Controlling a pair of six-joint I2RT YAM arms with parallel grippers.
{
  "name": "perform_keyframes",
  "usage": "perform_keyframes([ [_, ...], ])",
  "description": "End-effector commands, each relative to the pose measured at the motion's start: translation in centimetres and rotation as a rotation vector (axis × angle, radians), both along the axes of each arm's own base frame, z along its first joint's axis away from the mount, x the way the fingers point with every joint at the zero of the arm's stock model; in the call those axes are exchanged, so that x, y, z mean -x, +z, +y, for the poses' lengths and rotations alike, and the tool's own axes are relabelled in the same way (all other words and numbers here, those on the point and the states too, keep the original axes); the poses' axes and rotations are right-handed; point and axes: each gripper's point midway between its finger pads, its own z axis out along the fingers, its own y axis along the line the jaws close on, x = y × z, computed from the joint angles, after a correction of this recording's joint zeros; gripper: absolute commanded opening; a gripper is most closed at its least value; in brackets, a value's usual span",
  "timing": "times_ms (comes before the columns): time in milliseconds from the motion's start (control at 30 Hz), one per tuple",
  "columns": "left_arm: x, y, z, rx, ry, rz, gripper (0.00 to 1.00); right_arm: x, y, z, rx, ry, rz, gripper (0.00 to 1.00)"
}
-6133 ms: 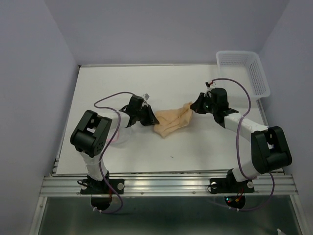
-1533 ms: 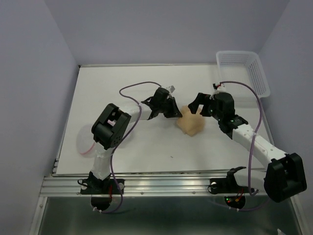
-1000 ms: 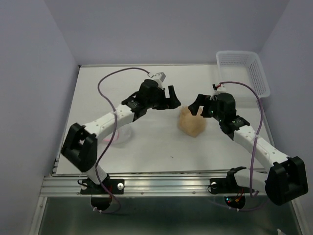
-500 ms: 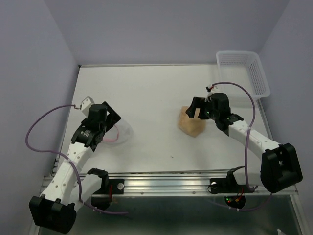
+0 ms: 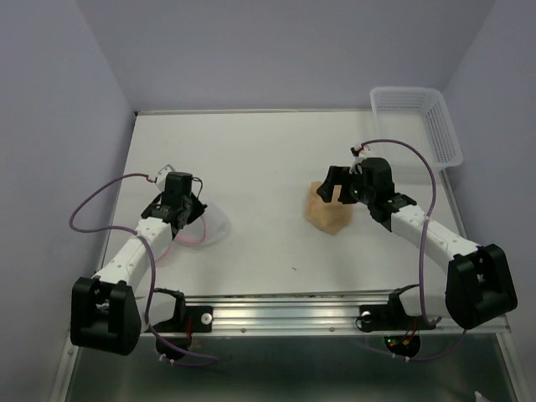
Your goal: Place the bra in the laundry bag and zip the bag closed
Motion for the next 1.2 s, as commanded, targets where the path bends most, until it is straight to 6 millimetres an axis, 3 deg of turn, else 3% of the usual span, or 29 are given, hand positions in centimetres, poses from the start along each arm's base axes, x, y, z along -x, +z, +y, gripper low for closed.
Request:
perform_keyframes([
  [0, -4.0, 6.5, -4.2, 0.055, -0.136, -0.240, 0.01, -0.8, 2.7, 0.3, -0.013, 0.029, -0.083, 1.00],
  [133, -5.5, 8.2, -7.7, 0.040, -0.241, -0.290, 0.00, -0.7, 3.1, 0.8, -0.029, 0.058, -0.087, 1.00],
  [167, -5.4, 8.2, -9.5, 0.028, -0.301, -0.292, 0.00, -0.7, 3.1, 1.0, -0.032, 0.063, -0.086, 1.00],
  [200, -5.8, 7.1, -10.4, 0.007, -0.317, -0.259, 0.00, -0.7, 3.1, 1.0, -0.036, 0.064, -0.082, 1.00],
  [267, -6.2, 7.6, -13.0, 0.013, -0.380, -0.261, 0.00, -0.9, 3.2, 1.3, -0.042, 0.072, -0.080, 1.00],
  [300, -6.5, 6.1, -13.8, 0.003, -0.400, -0.221, 0.00, -0.9, 3.2, 1.4, -0.045, 0.078, -0.077, 1.00],
  [367, -7.4, 6.4, -15.5, 0.021, -0.428, -0.221, 0.00, -0.9, 3.6, 1.7, -0.053, 0.097, -0.082, 1.00],
  [400, -7.5, 5.3, -16.6, 0.019, -0.458, -0.197, 0.00, -0.9, 3.8, 1.9, -0.056, 0.103, -0.086, 1.00],
  [467, -8.1, 6.0, -18.4, 0.022, -0.506, -0.212, 0.00, -1.1, 4.0, 1.9, -0.059, 0.102, -0.086, 1.00],
  [533, -7.8, 5.4, -20.4, 0.015, -0.568, -0.199, 0.08, -0.9, 3.8, 1.8, -0.051, 0.097, -0.064, 1.00],
  [600, -7.7, 5.9, -22.0, 0.009, -0.628, -0.214, 0.31, -1.0, 3.8, 1.8, -0.047, 0.095, -0.061, 1.00],
  [633, -7.5, 5.8, -22.8, 0.009, -0.647, -0.210, 0.36, -1.1, 3.9, 1.7, -0.046, 0.092, -0.061, 1.00],
  [667, -7.4, 5.8, -23.1, 0.010, -0.660, -0.209, 0.51, -1.1, 3.8, 1.7, -0.043, 0.090, -0.059, 1.00],
  [700, -7.3, 6.0, -23.2, 0.015, -0.669, -0.211, 0.58, -1.2, 3.8, 1.6, -0.040, 0.086, -0.057, 1.00],
  [733, -7.3, 6.2, -23.2, 0.013, -0.666, -0.212, 0.64, -1.3, 3.8, 1.6, -0.036, 0.083, -0.058, 1.00],
  [767, -7.3, 6.4, -23.0, 0.000, -0.669, -0.215, 0.80, -1.2, 3.8, 1.5, -0.033, 0.082, -0.055, 1.00],
  [867, -6.9, 8.2, -21.5, -0.055, -0.658, -0.247, 0.99, -1.3, 3.9, 1.6, -0.033, 0.083, -0.052, 1.00],
  [900, -6.6, 9.8, -20.8, -0.092, -0.673, -0.287, 0.99, -1.3, 4.0, 1.6, -0.033, 0.087, -0.052, 1.00],
  [967, -6.1, 10.4, -18.0, -0.198, -0.623, -0.275, 0.99, -1.3, 4.1, 1.7, -0.035, 0.090, -0.055, 1.00],
  [1000, -5.8, 12.1, -16.4, -0.241, -0.589, -0.311, 0.99, -1.2, 4.0, 1.7, -0.034, 0.093, -0.054, 1.00],
  [1067, -5.1, 11.7, -12.9, -0.360, -0.506, -0.288, 0.99, -1.1, 4.2, 1.7, -0.039, 0.099, -0.058, 1.00],
  [1100, -4.7, 12.6, -11.2, -0.394, -0.441, -0.303, 0.99, -1.1, 4.2, 1.8, -0.038, 0.101, -0.057, 1.00],
  [1167, -3.5, 11.5, -9.2, -0.427, -0.397, -0.259, 0.99, -1.0, 4.1, 1.8, -0.040, 0.106, -0.054, 1.00],
])
